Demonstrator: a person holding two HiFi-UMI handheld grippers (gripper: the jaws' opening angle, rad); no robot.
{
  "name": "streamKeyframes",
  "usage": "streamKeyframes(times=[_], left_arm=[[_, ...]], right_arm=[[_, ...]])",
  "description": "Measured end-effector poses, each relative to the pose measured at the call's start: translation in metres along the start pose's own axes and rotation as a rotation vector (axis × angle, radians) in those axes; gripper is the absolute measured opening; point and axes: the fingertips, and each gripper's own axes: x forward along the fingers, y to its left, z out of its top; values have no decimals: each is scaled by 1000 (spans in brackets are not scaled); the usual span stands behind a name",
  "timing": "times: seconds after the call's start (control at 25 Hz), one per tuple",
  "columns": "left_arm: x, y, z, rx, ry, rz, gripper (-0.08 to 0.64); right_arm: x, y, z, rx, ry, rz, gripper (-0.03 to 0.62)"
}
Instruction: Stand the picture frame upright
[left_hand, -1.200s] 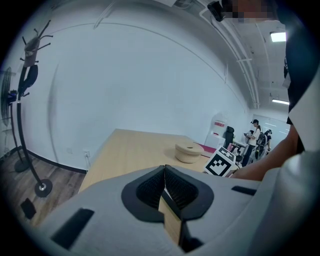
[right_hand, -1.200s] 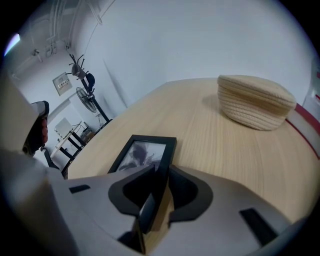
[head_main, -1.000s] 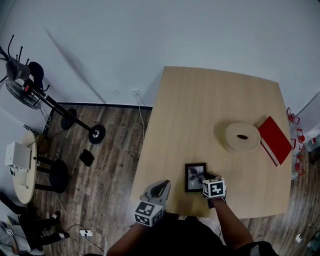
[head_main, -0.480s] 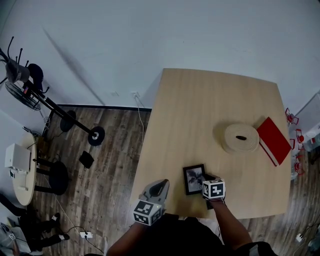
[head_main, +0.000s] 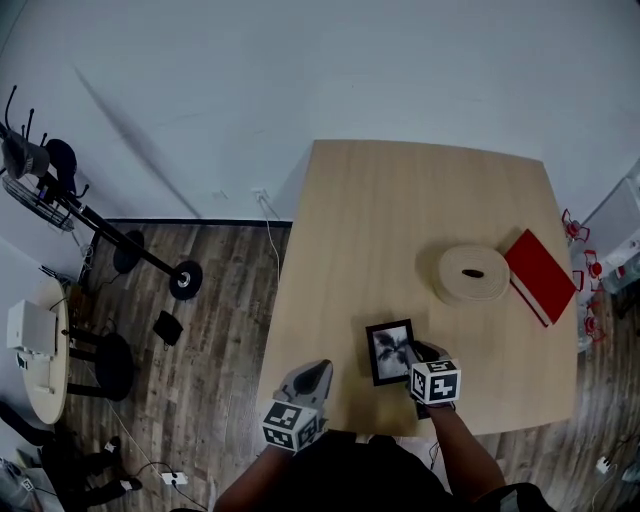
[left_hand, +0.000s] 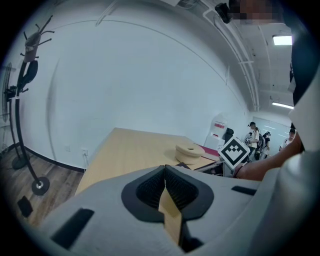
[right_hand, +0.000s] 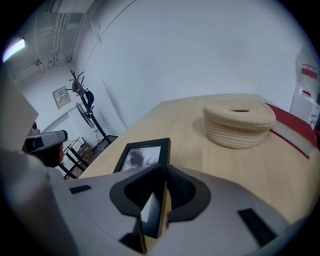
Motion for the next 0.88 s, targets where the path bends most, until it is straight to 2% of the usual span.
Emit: streamKeyframes(times=[0.44,0.88], left_arm=[[35,-29,11,46,15,-93,5],[75,-67,17,92,37,-186,5]], right_arm=[[-52,-57,48,32,-159,-115,66],[-78,-150,47,100,-196,-267,66]])
